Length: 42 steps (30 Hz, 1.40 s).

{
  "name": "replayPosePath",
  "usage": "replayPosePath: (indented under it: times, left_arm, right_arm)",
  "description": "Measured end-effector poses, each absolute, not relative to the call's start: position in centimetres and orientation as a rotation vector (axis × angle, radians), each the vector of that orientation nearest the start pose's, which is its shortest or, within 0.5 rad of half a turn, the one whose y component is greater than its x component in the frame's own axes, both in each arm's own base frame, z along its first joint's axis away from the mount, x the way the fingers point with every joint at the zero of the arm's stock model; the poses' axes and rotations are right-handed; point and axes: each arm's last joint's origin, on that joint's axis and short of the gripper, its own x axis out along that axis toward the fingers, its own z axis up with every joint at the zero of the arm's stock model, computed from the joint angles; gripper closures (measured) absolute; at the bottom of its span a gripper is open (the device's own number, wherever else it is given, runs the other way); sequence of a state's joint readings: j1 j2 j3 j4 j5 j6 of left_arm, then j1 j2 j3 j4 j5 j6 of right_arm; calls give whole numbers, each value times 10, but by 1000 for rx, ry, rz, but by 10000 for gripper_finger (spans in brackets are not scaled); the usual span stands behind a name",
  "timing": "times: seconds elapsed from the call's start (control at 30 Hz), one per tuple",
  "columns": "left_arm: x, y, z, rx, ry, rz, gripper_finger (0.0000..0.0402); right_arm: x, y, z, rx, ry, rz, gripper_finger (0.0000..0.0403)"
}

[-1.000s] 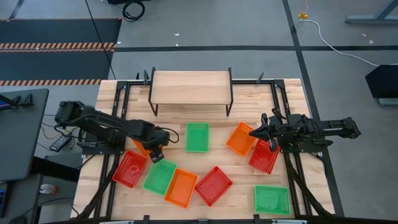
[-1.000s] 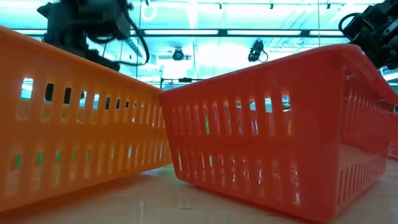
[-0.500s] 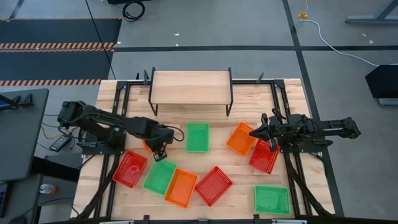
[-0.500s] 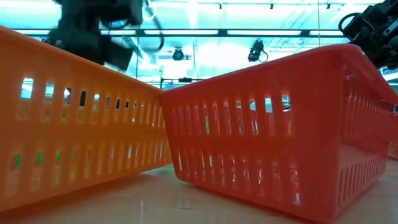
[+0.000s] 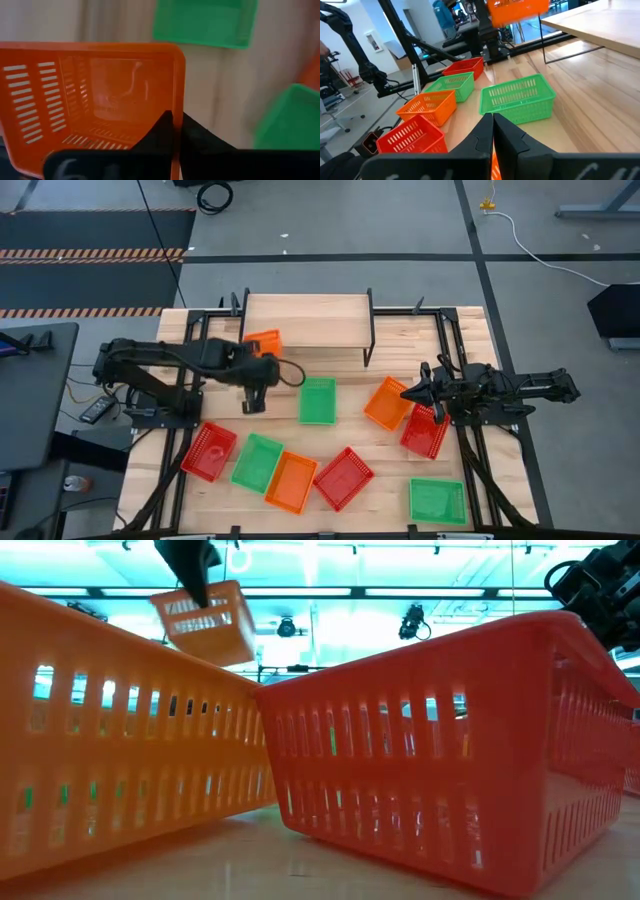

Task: Stack baskets on shelf by color
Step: Put the top left orange bin on the shelf

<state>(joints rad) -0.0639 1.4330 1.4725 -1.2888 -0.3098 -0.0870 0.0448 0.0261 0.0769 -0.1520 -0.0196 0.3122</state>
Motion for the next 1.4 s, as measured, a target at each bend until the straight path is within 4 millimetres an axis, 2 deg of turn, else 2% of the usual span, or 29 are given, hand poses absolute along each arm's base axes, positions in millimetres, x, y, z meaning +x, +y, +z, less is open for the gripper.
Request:
replayPosePath:
  times: [0.17,0.4,0.63,0.77,0.97,1.4]
  left_arm:
    - [256,23,348,257,1249,257,390]
    - [254,75,350,281,1226,265,390]
    - [255,125,331,268,1328,265,381]
    - [258,145,315,217,1389,273,377]
    - [265,154,304,197,1412,258,380]
    - [265,152,302,217,1440,252,323]
  right_arm:
    - [94,5,173,313,110,48,385]
    - [94,5,173,313,110,48,385]
    - [94,5,173,314,110,48,385]
    - [94,5,173,320,112,48,385]
    - [94,5,173,320,114,48,385]
    - [94,5,172,318,118,47,385]
